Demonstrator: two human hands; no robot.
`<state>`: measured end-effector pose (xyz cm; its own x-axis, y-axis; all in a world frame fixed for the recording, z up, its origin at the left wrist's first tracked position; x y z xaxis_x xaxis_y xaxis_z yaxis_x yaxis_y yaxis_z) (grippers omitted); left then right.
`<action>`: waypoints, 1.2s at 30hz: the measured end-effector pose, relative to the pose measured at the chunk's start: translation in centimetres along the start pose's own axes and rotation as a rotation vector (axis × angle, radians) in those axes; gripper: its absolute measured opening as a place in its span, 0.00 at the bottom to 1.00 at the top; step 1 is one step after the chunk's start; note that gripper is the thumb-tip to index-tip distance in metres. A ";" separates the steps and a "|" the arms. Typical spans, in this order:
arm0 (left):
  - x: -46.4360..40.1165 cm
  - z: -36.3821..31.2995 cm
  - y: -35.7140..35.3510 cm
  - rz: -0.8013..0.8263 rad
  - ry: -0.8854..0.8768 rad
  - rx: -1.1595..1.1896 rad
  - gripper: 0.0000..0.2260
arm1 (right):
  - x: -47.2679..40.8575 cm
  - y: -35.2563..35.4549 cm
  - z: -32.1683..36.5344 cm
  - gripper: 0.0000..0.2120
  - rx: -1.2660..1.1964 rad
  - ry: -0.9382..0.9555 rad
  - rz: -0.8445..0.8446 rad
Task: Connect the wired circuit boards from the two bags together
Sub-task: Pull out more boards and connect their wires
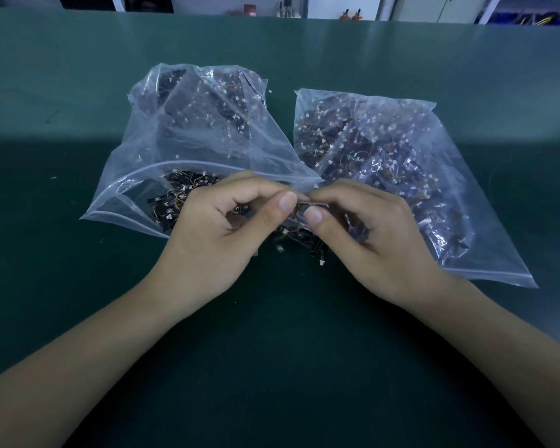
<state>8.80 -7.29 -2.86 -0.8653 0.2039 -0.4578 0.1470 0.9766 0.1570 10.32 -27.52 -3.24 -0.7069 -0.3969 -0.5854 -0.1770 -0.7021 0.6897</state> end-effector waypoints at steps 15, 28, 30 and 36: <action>-0.1 0.7 0.7 -0.091 0.009 0.063 0.06 | -0.1 0.2 -0.2 0.03 -0.018 -0.042 -0.092; -0.1 0.2 0.7 -0.070 -0.042 0.051 0.06 | -0.2 0.4 0.1 0.03 -0.055 -0.046 -0.065; -0.1 0.1 0.6 -0.070 -0.046 0.049 0.07 | -0.2 0.3 0.2 0.02 -0.064 -0.054 -0.067; -0.1 0.1 0.6 -0.069 -0.055 0.029 0.07 | -0.3 0.3 0.3 0.03 -0.070 -0.051 -0.048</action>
<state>9.06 -6.70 -2.81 -0.8464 0.1383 -0.5143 0.1020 0.9899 0.0984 10.28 -27.48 -2.72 -0.7330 -0.3324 -0.5935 -0.1646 -0.7599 0.6288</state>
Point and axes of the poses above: each hand's wrist, its own x-axis away from the middle knuckle, its own y-axis out of the back of the hand, z = x × y, the point moved 3 cm from there along -x, towards the middle knuckle, and after that the axes turned 12 degrees about x, right-handed, at the moved point
